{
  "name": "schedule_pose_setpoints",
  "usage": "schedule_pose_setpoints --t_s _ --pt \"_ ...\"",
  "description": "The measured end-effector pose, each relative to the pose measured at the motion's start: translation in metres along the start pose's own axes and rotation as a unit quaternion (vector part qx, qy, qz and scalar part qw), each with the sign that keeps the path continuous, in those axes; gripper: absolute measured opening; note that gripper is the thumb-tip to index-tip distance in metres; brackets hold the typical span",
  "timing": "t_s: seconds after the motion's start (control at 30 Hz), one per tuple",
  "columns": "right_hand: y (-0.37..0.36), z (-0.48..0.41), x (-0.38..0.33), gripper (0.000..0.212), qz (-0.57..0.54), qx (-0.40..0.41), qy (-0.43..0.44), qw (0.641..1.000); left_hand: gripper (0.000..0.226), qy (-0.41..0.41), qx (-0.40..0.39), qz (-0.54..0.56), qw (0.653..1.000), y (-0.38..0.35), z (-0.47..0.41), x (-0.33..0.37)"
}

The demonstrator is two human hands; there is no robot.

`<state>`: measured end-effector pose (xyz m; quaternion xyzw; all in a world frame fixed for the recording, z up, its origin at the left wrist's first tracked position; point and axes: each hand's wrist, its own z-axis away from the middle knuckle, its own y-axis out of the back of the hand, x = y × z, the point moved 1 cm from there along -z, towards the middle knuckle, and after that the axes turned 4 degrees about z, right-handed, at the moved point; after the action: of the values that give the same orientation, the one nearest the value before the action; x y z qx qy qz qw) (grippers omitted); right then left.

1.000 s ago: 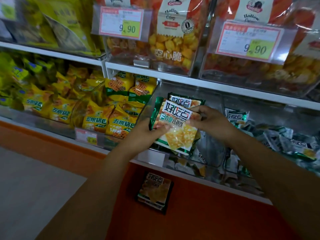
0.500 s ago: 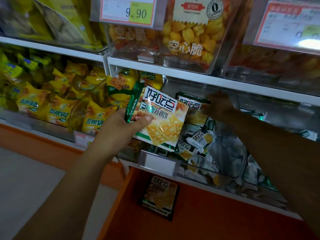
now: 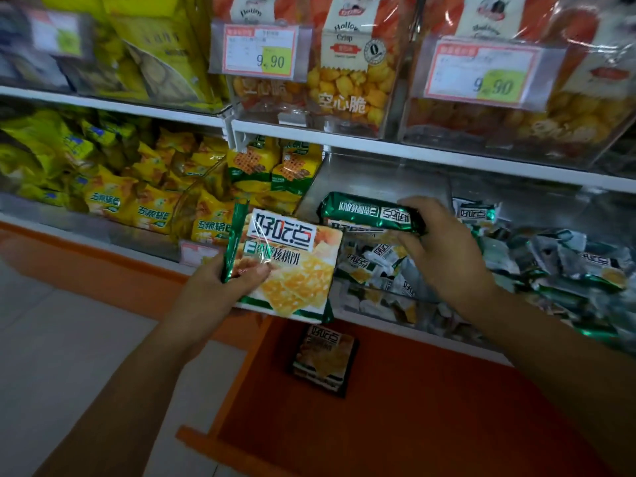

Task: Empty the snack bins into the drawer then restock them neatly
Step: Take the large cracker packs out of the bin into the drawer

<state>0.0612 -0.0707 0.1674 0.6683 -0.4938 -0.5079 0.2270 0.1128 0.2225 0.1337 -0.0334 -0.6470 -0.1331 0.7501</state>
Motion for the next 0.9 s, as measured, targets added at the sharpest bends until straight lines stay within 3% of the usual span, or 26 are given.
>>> schedule_pose_setpoints --t_s 0.17,0.33,0.47,0.6,0.73,0.87,0.9 --pt "0.025 0.091 -0.021 0.047 -0.054 0.016 -0.019 0.998 0.025 0.054 -0.047 -0.047 0.996 0.032 0.048 -0.029" --pt "-0.029 0.139 0.004 0.044 -0.061 -0.182 -0.095 0.977 0.029 0.155 -0.038 -0.078 0.984 0.051 0.063 -0.076" --pt "-0.126 0.159 0.049 0.036 -0.017 -0.319 -0.169 0.932 0.024 0.182 -0.054 -0.087 0.978 0.053 0.055 -0.096" --pt "-0.211 0.171 0.063 0.041 -0.059 -0.423 -0.310 0.849 0.025 0.195 -0.074 -0.087 0.974 0.051 0.034 -0.105" --pt "-0.258 0.177 0.056 0.050 -0.150 -0.448 -0.389 0.791 0.027 0.222 -0.085 -0.090 0.967 0.047 0.024 -0.112" --pt "-0.246 0.167 0.039 0.062 -0.221 -0.412 -0.372 0.802 0.022 0.233 -0.123 -0.123 0.957 0.033 0.021 -0.120" --pt "-0.233 0.164 0.032 0.072 -0.288 -0.390 -0.395 0.780 0.020 0.235 -0.133 -0.121 0.955 0.026 0.021 -0.121"
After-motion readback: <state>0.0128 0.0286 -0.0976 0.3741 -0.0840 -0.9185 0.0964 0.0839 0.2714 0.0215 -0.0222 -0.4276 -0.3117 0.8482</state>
